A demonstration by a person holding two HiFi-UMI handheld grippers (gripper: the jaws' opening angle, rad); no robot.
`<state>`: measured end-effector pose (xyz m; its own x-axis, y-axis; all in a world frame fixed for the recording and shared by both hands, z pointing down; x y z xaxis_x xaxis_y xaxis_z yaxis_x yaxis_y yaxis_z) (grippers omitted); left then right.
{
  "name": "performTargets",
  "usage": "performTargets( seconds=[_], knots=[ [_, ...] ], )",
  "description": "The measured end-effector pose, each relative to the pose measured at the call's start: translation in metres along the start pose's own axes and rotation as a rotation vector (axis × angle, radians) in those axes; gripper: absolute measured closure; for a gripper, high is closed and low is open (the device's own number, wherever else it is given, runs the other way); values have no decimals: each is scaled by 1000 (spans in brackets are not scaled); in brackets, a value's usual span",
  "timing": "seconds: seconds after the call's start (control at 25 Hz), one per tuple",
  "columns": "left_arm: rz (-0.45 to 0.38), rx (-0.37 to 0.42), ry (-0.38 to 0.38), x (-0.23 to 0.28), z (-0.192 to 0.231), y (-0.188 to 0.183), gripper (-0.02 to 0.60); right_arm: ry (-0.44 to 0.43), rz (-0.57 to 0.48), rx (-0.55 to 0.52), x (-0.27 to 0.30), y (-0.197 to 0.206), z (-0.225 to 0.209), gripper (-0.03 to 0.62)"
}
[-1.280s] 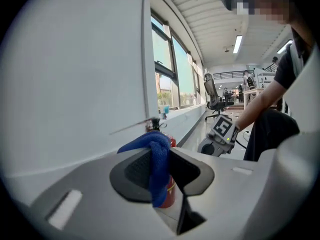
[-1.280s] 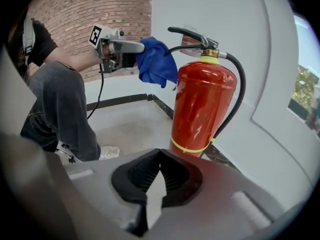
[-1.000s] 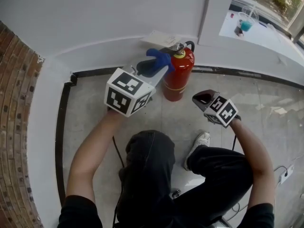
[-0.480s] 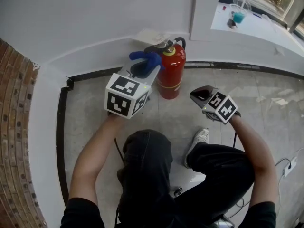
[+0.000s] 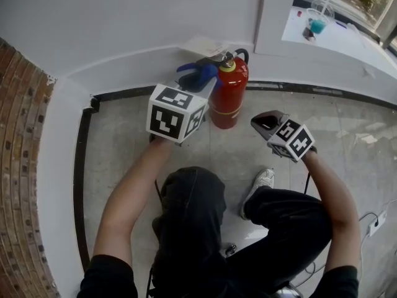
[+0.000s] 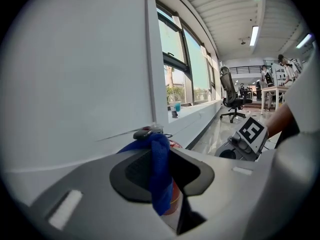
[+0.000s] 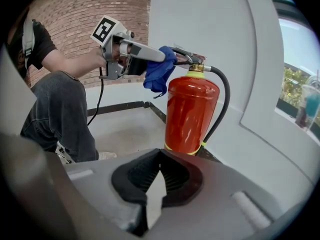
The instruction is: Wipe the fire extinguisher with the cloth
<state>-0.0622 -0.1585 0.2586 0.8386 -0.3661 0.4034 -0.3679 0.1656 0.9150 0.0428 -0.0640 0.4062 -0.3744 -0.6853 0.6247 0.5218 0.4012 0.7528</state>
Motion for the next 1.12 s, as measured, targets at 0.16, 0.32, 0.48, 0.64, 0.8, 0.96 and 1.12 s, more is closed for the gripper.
performTargets(
  seconds=[0.16, 0.32, 0.48, 0.64, 0.8, 0.96, 1.12],
  knots=[
    [39, -6, -10, -9, -4, 18, 486, -1, -45, -11, -10, -13, -8, 591],
    [100, -61, 13, -23, -8, 42, 486, 41, -125, 11, -32, -50, -21, 591],
    [58, -15, 42, -33, -26, 22, 486, 83, -212, 17, -60, -89, -18, 591],
    [-2, 58, 75, -51, -53, -9, 486, 177, -323, 42, -99, -129, -15, 591],
    [-67, 101, 101, -78, -80, -40, 486, 298, -411, 60, -144, -167, -9, 591],
    [-134, 134, 126, -104, -108, -67, 486, 355, -505, 112, -186, -197, 13, 591],
    [-186, 150, 133, -131, -134, -78, 485, 398, -559, 170, -213, -209, 43, 591]
  ],
)
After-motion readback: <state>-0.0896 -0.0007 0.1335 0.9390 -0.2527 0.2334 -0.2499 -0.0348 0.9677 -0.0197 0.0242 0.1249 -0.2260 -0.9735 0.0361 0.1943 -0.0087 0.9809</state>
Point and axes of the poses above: the fingertips, and each gripper's own axes: x forward along the fingers, z to its left, y out of its underside, the point moved 1 cm from there along -x, backward along the fingers, and after that the axes turned 15 degrees about y, right-handed, at the moved point
